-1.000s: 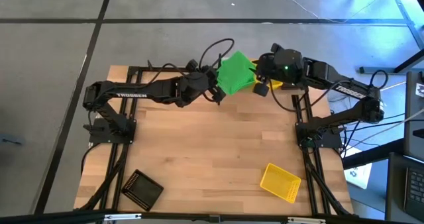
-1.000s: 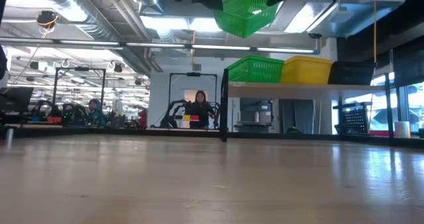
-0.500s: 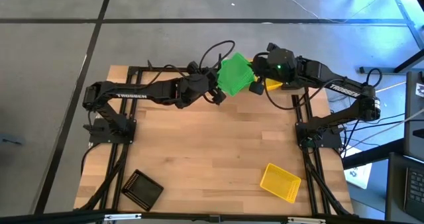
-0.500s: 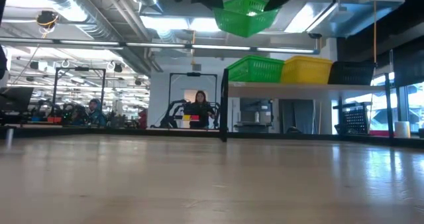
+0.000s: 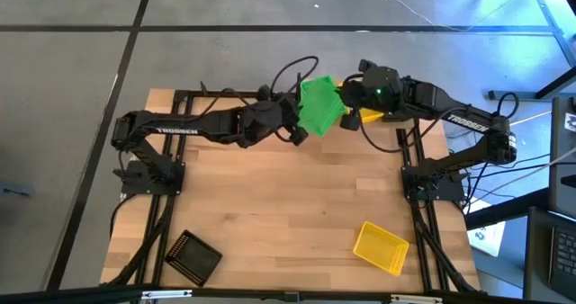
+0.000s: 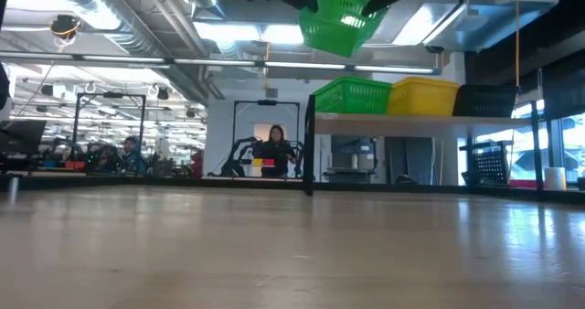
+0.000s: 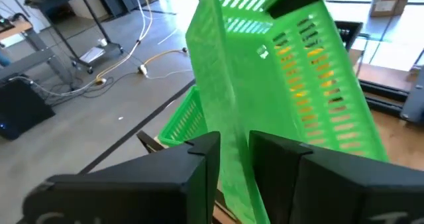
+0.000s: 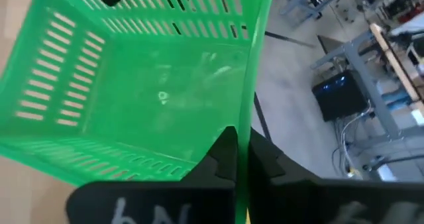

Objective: Stack baskets on shelf by color
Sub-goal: Stack the green bin on the green bins on the shelf

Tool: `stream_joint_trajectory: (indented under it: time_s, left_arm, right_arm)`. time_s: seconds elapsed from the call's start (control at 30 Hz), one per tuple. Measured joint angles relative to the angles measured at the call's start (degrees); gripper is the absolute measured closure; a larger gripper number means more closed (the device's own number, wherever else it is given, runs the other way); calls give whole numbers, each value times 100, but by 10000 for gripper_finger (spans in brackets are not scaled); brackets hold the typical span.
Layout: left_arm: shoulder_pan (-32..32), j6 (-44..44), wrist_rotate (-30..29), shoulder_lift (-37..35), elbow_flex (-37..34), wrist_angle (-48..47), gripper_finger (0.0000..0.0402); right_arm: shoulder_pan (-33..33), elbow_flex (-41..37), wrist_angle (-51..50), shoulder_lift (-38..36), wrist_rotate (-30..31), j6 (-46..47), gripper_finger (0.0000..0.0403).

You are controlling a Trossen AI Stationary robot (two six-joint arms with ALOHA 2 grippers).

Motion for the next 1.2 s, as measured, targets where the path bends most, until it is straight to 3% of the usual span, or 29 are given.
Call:
stream_joint_trajectory:
  time_s: [0.33, 0.47, 0.7, 0.83, 0.97, 1.2]
  left_arm:
    - [-292, -168, -73, -172, 4, -101, 328]
    - [-385, -167, -94, -206, 2, -180, 326]
    - [-479, -181, -127, -337, 4, -133, 325]
    - [-482, -269, -115, -433, 2, -165, 325]
    - [-482, -463, -112, -443, 4, -211, 325]
    - [-482, -469, -112, -469, 4, -194, 324]
  right_arm:
    - [-347, 276, -67, -9, -51, -752, 403]
    - [-499, 278, -12, -9, -558, -1520, 403]
    - [-848, 280, 125, -9, -882, -3127, 403]
    - [-1161, 282, 187, -9, -1655, -3921, 403]
    - [-1436, 282, 197, -9, -2231, -4042, 403]
    - [-1728, 284, 98, 140, -2247, -4026, 403]
